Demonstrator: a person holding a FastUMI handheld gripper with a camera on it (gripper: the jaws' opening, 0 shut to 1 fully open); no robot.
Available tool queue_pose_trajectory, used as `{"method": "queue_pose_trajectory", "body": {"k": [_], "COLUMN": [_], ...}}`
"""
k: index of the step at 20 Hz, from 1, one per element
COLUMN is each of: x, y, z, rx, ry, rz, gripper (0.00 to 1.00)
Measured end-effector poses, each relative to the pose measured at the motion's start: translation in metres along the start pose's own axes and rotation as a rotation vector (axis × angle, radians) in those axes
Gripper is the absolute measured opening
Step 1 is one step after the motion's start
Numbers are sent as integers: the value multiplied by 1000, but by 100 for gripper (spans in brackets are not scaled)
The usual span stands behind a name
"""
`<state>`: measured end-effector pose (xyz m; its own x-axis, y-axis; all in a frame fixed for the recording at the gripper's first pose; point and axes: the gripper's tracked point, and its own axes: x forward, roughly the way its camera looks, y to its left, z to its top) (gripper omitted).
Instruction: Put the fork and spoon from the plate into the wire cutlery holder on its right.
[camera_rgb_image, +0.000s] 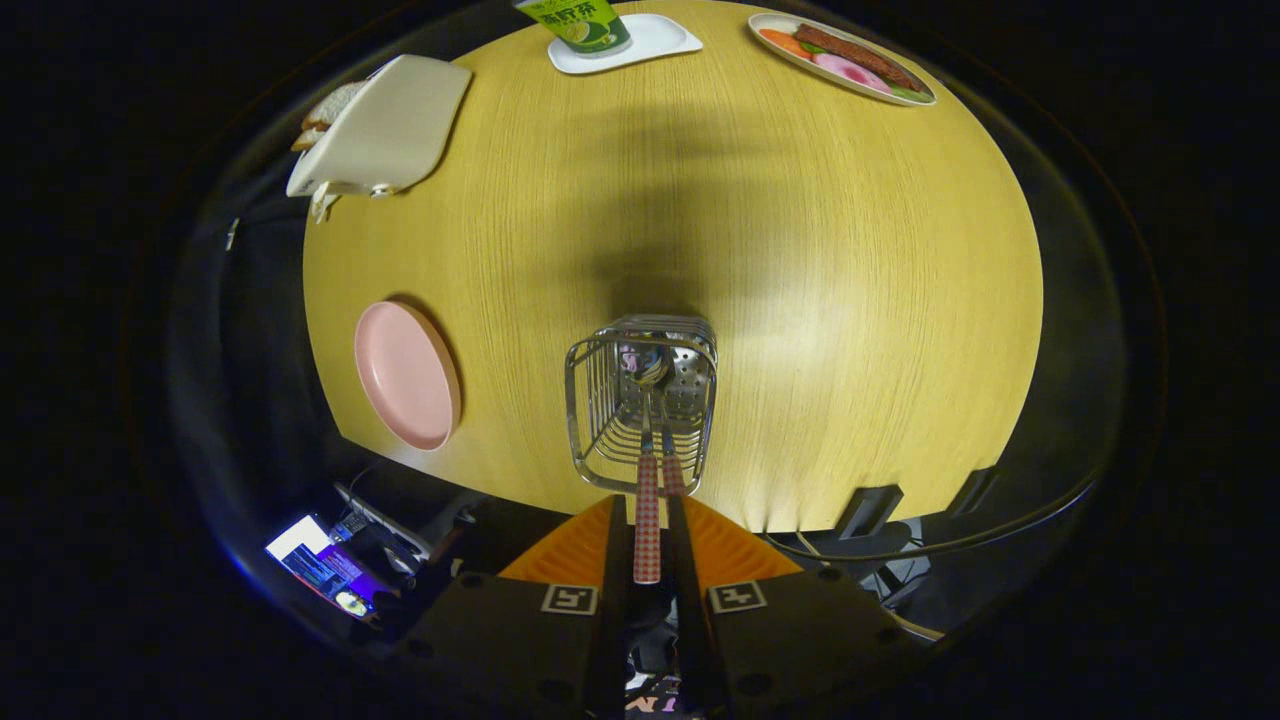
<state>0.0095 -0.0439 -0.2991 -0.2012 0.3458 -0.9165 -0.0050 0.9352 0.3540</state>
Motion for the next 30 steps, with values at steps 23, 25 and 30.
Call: {"method": "queue_pose_trajectory", "body": {"k": [23, 25, 30], "x": [-223, -246, -276], "y": [65, 73, 79], "z": [-3, -11, -25], "rx": [-208, -239, -279], "ry": [-1324, -1416, -1530], "rz": [-29, -24, 16], "gripper": [99, 99, 99]}}
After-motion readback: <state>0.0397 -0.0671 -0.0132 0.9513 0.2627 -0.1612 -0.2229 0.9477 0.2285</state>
